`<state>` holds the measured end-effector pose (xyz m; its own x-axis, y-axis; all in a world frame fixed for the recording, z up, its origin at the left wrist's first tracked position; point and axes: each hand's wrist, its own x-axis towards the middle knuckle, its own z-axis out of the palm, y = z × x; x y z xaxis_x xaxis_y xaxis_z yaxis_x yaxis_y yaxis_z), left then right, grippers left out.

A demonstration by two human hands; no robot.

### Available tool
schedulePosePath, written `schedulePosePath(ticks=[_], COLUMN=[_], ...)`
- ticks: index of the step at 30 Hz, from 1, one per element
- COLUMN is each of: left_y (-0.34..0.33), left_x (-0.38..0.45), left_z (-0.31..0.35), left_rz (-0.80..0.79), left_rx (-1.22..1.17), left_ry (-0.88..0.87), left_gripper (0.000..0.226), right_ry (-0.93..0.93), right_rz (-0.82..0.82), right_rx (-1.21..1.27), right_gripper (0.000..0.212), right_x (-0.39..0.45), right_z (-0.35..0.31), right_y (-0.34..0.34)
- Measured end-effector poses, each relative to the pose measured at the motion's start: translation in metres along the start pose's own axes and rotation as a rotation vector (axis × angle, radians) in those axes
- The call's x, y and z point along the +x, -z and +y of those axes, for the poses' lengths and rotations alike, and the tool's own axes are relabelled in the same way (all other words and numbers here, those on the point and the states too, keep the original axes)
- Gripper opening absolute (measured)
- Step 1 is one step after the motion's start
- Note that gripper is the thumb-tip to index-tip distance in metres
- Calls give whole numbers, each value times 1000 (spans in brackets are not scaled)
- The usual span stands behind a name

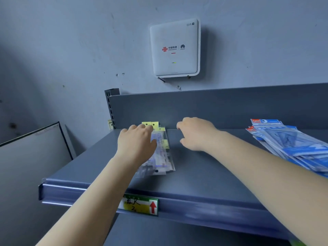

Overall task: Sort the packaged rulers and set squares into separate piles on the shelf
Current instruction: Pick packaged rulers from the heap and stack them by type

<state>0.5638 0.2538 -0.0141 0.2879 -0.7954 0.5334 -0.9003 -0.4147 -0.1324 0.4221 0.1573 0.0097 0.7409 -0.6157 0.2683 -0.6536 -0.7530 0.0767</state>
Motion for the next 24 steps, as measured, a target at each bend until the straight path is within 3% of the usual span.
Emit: schedulePosePath(ticks=[8, 16, 24], left_y=[18, 38, 60], left_x=[17, 27, 27], left_z=[93, 212, 322], left_rz=[9, 17, 19], left_rx=[13, -45, -87], left_ry=[-142, -237, -324], left_gripper=[33, 25, 35], right_ry=[60, 6, -71], right_rz=[132, 148, 178], right_rx=[-379, -373, -385], right_gripper=[23, 27, 27], right_x=[-50, -120, -186], right_z=[72, 170, 259], right_y=[16, 28, 43])
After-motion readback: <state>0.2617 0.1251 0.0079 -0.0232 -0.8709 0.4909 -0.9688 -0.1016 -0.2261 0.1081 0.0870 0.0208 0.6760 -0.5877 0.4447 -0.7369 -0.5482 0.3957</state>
